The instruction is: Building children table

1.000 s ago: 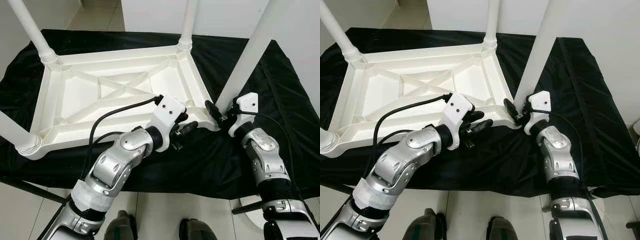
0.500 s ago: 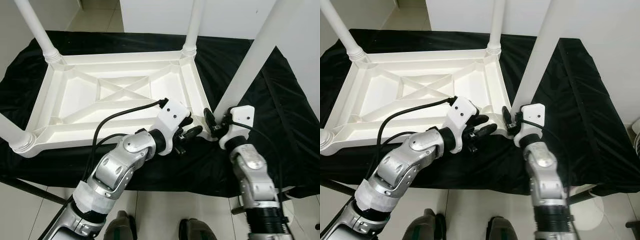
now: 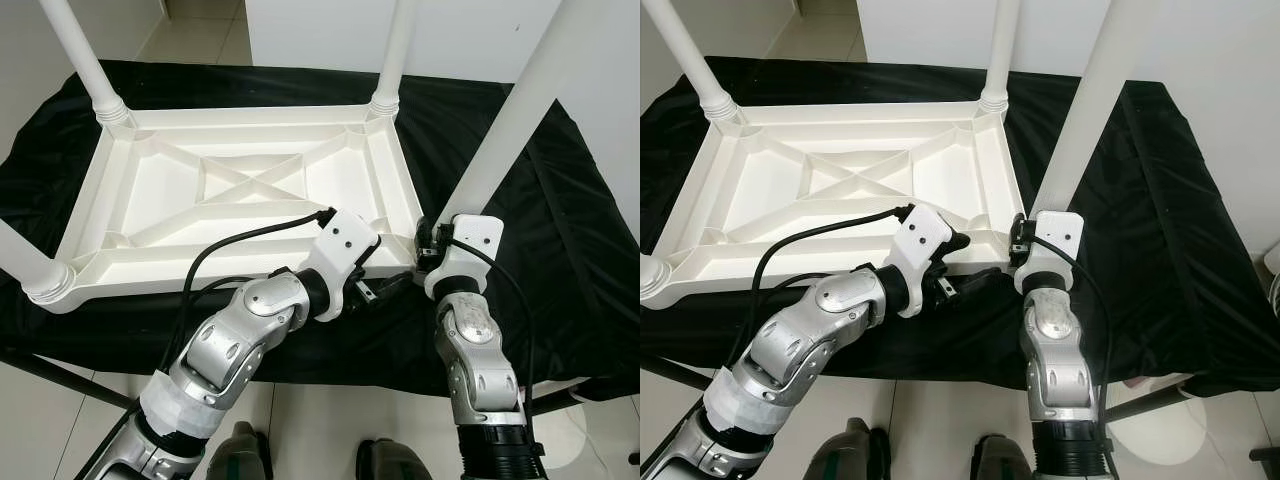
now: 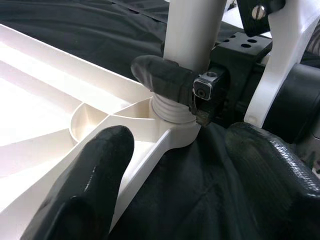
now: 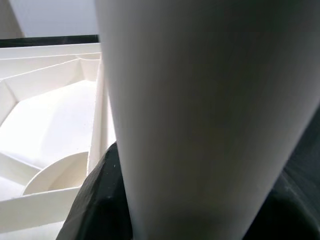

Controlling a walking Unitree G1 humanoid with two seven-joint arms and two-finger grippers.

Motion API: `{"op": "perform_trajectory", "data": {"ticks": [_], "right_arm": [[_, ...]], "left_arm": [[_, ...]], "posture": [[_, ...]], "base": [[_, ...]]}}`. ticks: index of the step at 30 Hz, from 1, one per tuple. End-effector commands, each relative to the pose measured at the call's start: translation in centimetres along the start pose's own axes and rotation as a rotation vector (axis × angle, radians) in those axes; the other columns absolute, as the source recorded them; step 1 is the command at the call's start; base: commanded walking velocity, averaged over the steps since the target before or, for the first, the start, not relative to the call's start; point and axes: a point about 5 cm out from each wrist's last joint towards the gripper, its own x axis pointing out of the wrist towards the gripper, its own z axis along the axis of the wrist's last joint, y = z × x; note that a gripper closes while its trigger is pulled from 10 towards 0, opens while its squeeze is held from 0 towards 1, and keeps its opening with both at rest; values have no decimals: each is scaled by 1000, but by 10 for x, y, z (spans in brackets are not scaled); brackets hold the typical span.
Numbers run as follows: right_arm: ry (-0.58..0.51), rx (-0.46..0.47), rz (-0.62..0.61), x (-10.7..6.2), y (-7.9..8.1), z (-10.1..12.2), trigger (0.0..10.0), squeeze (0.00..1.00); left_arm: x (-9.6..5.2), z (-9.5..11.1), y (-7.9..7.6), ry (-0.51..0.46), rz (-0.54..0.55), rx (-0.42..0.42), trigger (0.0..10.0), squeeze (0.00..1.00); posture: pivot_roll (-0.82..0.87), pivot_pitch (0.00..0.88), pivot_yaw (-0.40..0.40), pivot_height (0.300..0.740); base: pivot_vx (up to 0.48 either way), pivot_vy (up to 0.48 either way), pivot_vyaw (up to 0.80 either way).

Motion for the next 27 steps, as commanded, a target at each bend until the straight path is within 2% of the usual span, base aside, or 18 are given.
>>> {"op": "perform_trajectory", "data": {"ticks": [1,10,11,12,13,18,21,22,25,27], "right_arm": [[49,-29,-77,-2,-9,-8,10000,0],[48,-18,-45,-2,-3,-5,10000,0],[43,-24,-40,-2,-4,-4,10000,435],[37,-26,-40,-2,-5,-3,10000,827],[30,-19,-34,-2,-6,-3,10000,1000],[15,-10,-11,-2,-8,0,10000,1000],[-11,5,84,-1,-9,4,10000,1000],[-15,7,154,-2,-8,6,10000,24],[-27,9,211,-3,-9,8,10000,0],[-37,-15,293,-3,-14,8,10000,0]], "left_arm": [[0,-2,-5,21,-76,23,10000,0],[-2,-2,-5,25,-78,25,10000,0],[-2,-2,-6,27,-78,27,10000,0],[-2,-2,-5,28,-78,28,10000,0],[-2,-2,-5,28,-77,28,10000,0],[-3,-2,-5,28,-75,28,10000,0],[-4,-1,-4,29,-73,32,10000,0],[-4,-1,-4,30,-74,34,10000,0],[-5,-1,-3,31,-76,36,10000,0],[-6,-1,-4,36,-85,42,10000,0]], "posture": [[-67,74,3,740],[-68,79,4,740],[-68,81,6,740],[-68,82,6,740],[-68,82,6,740],[-68,82,6,740],[-72,90,9,740],[-73,91,11,740],[-73,91,11,740],[-78,90,12,740]], "base": [[0,0,0],[0,0,0],[0,0,0],[0,0,0],[0,0,0],[0,0,0],[0,0,0],[0,0,0],[0,0,0],[0,0,0]]}}
